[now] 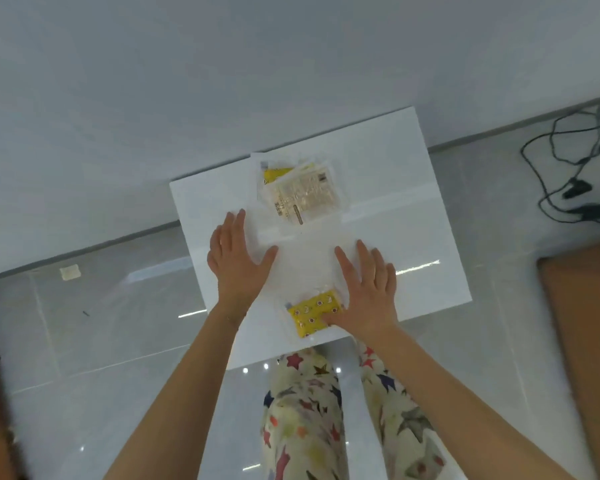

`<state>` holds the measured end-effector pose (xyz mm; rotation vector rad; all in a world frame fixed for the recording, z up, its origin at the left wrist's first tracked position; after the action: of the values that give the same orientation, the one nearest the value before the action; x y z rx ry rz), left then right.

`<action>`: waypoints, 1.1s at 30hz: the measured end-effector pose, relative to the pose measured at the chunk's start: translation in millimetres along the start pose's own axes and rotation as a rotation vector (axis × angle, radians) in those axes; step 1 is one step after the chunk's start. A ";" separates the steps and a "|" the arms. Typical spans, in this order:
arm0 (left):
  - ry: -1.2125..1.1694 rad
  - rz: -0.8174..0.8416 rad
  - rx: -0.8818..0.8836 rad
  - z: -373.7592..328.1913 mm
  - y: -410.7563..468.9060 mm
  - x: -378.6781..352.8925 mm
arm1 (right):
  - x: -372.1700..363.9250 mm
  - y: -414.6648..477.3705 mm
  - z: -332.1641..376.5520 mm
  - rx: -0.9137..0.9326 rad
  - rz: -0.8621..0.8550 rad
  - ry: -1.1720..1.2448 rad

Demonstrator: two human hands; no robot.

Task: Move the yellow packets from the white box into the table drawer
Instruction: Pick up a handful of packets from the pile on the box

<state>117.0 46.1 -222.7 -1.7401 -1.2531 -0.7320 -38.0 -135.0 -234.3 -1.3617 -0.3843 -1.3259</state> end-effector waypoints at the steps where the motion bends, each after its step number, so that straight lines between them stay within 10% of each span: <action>1: -0.003 -0.037 -0.007 -2.3 9.3 -0.5 | 2.4 4.4 1.7 0.000 -0.033 0.022; 17: -0.004 -0.040 -0.195 -45.0 55.8 -21.5 | 66.3 119.3 17.7 0.163 -0.074 0.364; 33: 0.081 -0.005 -0.091 -58.0 58.8 -27.4 | 49.1 57.0 -26.2 -0.198 -0.069 0.729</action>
<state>164.5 -25.5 -235.7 -1.7625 -1.1855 -0.8659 12.2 -196.5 -227.2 -0.9309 0.2030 -1.8422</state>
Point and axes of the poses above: each hand's wrist, its own y-axis towards the middle knuckle, its own x-axis out of the back of the hand, z = x × y, the point moved 9 cm from there along y, towards the middle knuckle, and after that the axes turned 4 degrees about -z, right-handed, at the moved point
